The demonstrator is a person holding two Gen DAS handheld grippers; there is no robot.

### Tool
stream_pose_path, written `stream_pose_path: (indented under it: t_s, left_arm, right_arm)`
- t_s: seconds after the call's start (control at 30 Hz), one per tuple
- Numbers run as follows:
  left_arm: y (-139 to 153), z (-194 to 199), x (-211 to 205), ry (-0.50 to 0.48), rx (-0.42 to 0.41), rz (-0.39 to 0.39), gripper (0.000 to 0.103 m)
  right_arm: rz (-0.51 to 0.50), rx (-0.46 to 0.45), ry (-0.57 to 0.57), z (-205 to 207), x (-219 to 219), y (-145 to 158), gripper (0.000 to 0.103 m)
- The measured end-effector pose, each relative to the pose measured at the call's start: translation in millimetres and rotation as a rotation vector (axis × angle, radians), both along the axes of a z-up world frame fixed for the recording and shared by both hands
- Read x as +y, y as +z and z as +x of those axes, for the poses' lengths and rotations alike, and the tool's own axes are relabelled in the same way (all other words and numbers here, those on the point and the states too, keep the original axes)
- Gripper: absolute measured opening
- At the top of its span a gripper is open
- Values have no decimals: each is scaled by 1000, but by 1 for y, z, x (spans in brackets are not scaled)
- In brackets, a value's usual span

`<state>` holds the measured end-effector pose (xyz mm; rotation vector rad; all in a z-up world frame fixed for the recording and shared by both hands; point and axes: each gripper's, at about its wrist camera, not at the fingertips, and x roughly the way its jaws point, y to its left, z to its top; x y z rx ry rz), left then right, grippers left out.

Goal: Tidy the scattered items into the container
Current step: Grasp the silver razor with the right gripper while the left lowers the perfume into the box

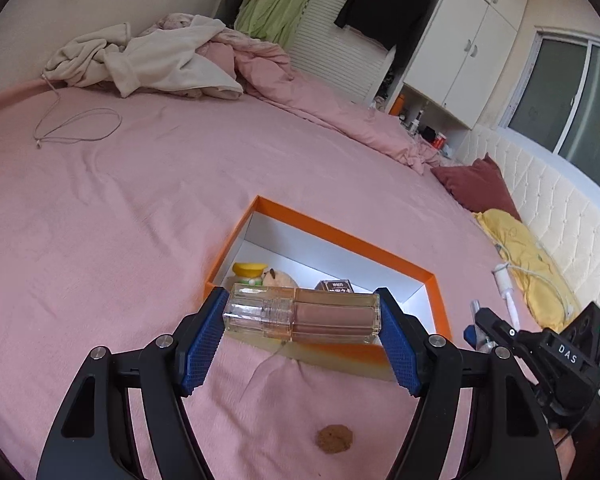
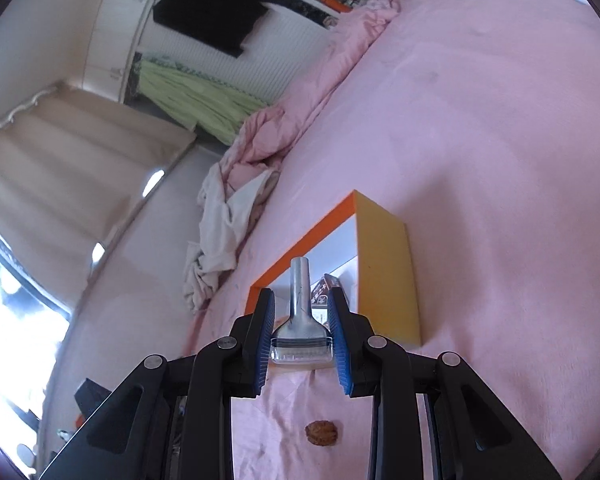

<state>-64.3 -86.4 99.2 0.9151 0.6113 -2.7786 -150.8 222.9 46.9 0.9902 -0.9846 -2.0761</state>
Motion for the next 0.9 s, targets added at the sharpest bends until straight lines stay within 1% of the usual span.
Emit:
stream_pose_path:
  t_s: [0.07, 0.13, 0.2, 0.3, 0.33, 0.37, 0.4, 0.43, 0.47, 0.5, 0.57, 0.6, 0.67, 0.73, 0.8, 0.9]
  left_arm:
    - [3, -16, 4, -25, -24, -41, 73]
    - [2, -29, 8, -44, -47, -58, 73]
    - [-2, -35, 11, -49, -61, -52, 73]
    - [-5, -31, 10, -28, -56, -17, 74]
    - [-7, -29, 10, -21, -54, -6, 81]
    - [-8, -28, 10, -14, -53, 6, 83]
    - [-9, -26, 9, -7, -51, 18, 83]
    - [-10, -25, 9, 0, -49, 29, 83]
    - [-12, -23, 9, 7, -48, 41, 83]
    - [-11, -20, 8, 22, -42, 44, 83]
    - [-7, -9, 2, 68, -20, 43, 83]
    - [-7, -2, -3, 91, -11, 58, 83]
    - [-10, 12, -14, 131, -8, 96, 83]
    - [-20, 25, -25, 163, -35, 146, 83]
    - [-35, 37, -36, 193, -71, 214, 83]
    - [-59, 56, -46, 255, -101, 301, 83]
  right_arm:
    - [74, 5, 26, -11, -21, 8, 26]
    - [129, 10, 41, -17, -37, 12, 26]
    - [184, 14, 54, -19, -50, 13, 26]
    - [237, 8, 53, -16, -62, 8, 28]
    - [248, 5, 49, -13, -63, 6, 28]
    - [245, 5, 48, -10, -63, 4, 28]
    - [228, 5, 51, -9, -62, 2, 32]
    - [211, 6, 54, -9, -61, 1, 36]
    - [192, 6, 52, -8, -59, -1, 43]
    - [170, 4, 41, -8, -55, -2, 46]
    - [134, -5, 22, -6, -48, -2, 46]
    - [126, -3, 20, -4, -45, -1, 46]
    - [143, 23, 26, 2, -45, 5, 46]
    - [209, 66, 57, 13, -52, 11, 46]
    - [301, 107, 141, 26, -66, 11, 46]
    - [496, 162, 282, 47, -98, 1, 46]
